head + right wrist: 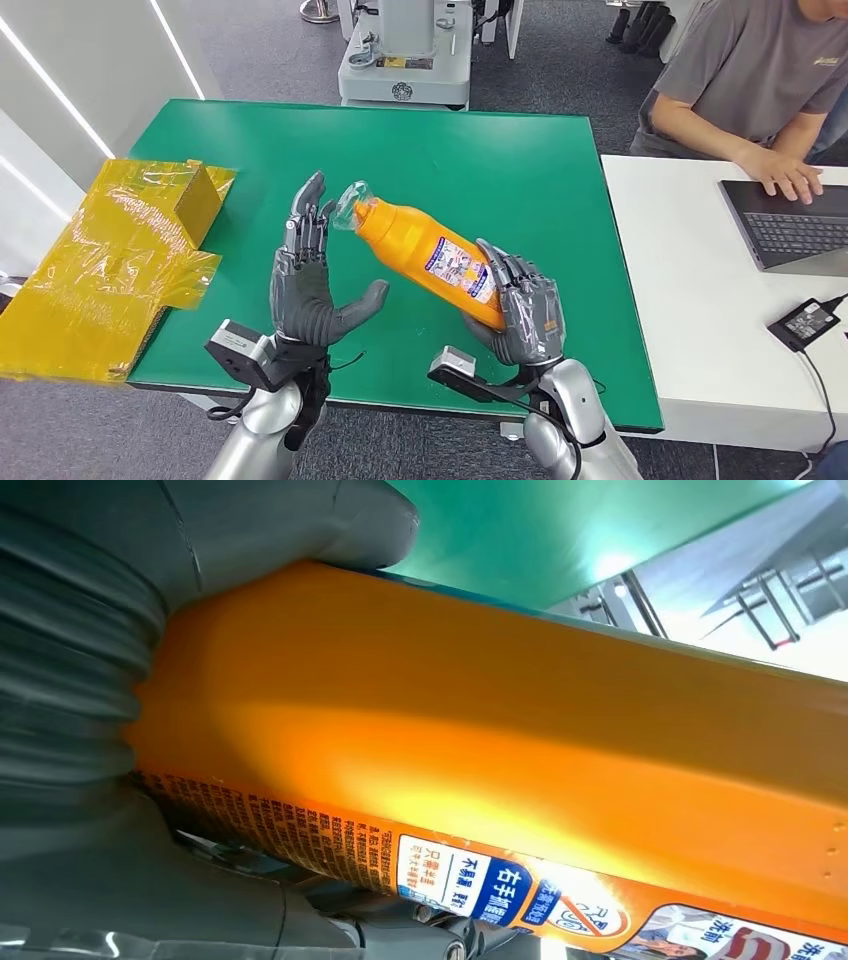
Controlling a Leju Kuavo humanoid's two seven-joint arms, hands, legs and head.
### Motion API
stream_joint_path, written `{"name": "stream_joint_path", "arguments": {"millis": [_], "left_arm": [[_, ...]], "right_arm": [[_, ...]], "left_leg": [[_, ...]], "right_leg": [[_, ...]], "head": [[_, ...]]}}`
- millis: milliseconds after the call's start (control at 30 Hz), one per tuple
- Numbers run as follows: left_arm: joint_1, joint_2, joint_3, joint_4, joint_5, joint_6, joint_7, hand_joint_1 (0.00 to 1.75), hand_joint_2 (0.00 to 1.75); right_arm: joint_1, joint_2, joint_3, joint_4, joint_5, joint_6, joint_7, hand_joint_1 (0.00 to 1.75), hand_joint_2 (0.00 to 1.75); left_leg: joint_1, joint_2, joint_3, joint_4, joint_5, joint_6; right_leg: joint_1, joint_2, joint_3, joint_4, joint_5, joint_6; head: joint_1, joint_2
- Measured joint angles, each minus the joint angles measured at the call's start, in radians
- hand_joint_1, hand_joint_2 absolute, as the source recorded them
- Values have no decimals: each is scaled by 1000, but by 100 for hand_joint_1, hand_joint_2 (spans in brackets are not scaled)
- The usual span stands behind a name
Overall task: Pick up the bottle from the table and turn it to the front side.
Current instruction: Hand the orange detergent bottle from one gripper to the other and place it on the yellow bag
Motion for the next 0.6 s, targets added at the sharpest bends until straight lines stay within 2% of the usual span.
{"name": "stream_joint_path", "arguments": {"millis": [233,433,600], "left_arm": [[-7,0,0,11,6,0,0,0,175],[-8,0,0,17,10,1,0,0,175],[-8,0,0,21,15,3,-2,0,175]], "right_arm": [[6,-7,8,0,0,-14,-21,175,175],[4,-9,12,0,16,-107,-5,175,175],[1,-9,4,-3,22,-139,6,175,175]], "left_leg": [[0,0,0,0,0,0],[0,0,0,0,0,0],[0,0,0,0,0,0]], "right_leg": [[0,0,0,0,0,0],[0,0,0,0,0,0],[0,0,0,0,0,0]], "head": [[0,0],[0,0],[0,0]]}}
